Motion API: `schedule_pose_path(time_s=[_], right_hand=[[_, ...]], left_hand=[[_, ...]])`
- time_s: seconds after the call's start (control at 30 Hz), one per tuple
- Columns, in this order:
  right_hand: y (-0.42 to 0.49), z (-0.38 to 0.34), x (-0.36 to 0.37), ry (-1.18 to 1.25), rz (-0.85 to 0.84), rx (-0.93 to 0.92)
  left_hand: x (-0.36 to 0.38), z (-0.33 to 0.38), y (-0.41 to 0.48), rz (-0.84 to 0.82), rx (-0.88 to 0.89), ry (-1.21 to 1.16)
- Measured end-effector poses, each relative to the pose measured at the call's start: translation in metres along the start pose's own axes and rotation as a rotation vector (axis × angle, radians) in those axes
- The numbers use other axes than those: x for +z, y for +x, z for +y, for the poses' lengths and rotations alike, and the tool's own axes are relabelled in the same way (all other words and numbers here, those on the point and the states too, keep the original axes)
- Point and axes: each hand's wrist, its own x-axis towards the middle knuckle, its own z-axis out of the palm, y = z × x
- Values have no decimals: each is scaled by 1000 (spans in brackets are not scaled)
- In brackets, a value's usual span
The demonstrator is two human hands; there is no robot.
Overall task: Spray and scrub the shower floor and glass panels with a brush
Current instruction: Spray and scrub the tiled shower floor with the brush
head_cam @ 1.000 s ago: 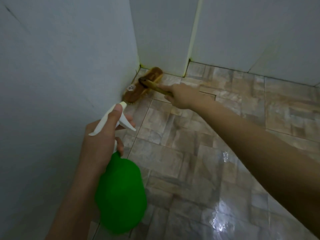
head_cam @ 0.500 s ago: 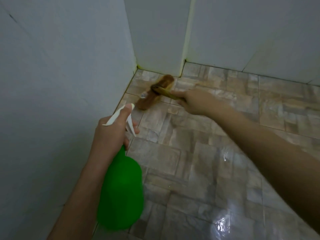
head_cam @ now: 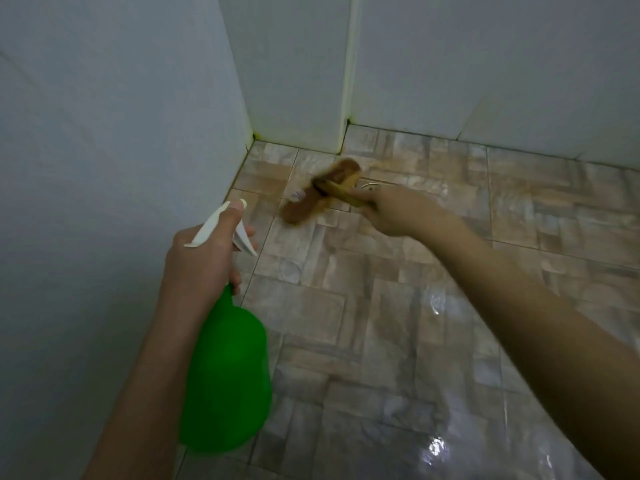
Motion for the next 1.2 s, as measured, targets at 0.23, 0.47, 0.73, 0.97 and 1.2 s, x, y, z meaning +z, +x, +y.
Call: schedule_pose_path(time_s=[0.23,0.47,0.73,0.97,1.2], right_hand=[[-40,32,23,110,49,50],[9,50,30,112,235,245],[-37,53,33,249,165,329],[7,87,2,283,285,351],[-112,84,38,318,252,484]], left_hand=[[24,7,-1,-49,-17,-65],[45,5,-6,-98,46,-4],[49,14,-8,-151,10,-37],[66,19,-19,-177,67,-47],[96,31,-32,-291,42,-21]])
